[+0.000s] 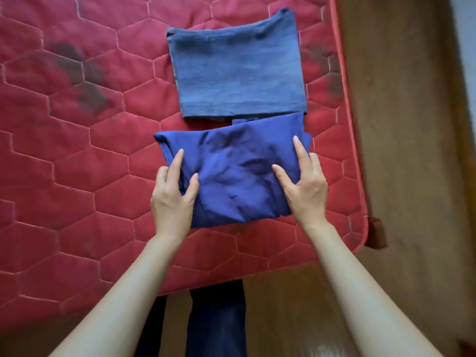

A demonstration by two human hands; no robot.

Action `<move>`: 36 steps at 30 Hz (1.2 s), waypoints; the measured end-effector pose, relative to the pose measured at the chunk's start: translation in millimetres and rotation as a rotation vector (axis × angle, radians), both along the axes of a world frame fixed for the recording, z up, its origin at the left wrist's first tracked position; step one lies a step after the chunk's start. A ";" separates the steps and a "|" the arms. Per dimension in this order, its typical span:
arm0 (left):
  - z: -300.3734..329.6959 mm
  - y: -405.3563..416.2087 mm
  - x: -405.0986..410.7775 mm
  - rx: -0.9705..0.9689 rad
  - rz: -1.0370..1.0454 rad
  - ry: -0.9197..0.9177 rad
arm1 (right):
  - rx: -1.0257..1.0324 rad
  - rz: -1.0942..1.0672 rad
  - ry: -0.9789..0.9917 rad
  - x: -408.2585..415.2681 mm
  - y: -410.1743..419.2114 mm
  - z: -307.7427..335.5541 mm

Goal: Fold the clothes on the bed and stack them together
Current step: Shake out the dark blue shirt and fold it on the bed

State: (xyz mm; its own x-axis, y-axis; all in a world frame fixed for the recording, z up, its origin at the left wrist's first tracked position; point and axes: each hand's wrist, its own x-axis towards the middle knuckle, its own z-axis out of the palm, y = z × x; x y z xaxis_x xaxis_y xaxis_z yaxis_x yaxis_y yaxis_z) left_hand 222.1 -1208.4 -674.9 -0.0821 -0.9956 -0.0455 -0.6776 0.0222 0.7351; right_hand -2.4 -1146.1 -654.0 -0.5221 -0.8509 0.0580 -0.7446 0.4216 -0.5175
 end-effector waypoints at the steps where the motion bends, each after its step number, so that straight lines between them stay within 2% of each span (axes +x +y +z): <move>1: -5.8 1.6 -8.1 0.003 -0.022 0.004 | 0.007 -0.015 -0.018 -10.3 7.0 -7.0; 7: -59.9 12.2 -21.9 0.204 -0.054 -0.107 | 0.249 0.002 -0.182 -42.6 27.5 -69.1; 9: -72.0 14.6 -18.2 0.237 -0.051 -0.127 | 0.247 -0.007 -0.194 -43.9 28.5 -81.3; 13: -73.4 8.0 -14.4 0.148 -0.086 -0.106 | 0.155 0.007 -0.180 -44.3 20.2 -86.3; 15: -67.6 4.7 -13.6 0.123 -0.107 -0.119 | 0.159 0.023 -0.145 -44.6 16.3 -83.4; 18: -57.8 -0.8 -13.0 0.107 -0.068 -0.330 | 0.219 -0.039 -0.014 -43.8 10.9 -76.5; 20: -52.2 -5.9 -15.2 0.032 -0.017 -0.411 | 0.181 -0.090 0.077 -38.5 4.6 -71.9; 22: -50.4 -6.7 -22.7 -0.123 -0.113 -0.419 | 0.103 -0.055 0.140 -26.1 -6.3 -68.4; 25: -58.7 -0.1 -44.4 -0.286 -0.405 -0.473 | 0.084 0.214 0.245 5.5 -24.5 -74.6; 28: -74.6 -0.1 -60.0 -0.192 -0.495 -0.551 | 0.198 0.425 0.350 24.0 -33.7 -91.5; 31: -93.5 -8.8 -54.8 -0.058 -0.418 -0.637 | 0.332 0.334 0.414 4.4 -28.9 -108.4; 34: -104.7 -15.4 -44.2 -0.073 -0.416 -0.645 | 0.401 0.184 0.388 -27.5 -15.9 -116.9; 36: -105.5 -17.8 -40.4 -0.068 -0.412 -0.647 | 0.404 0.203 0.341 -39.0 -13.7 -116.5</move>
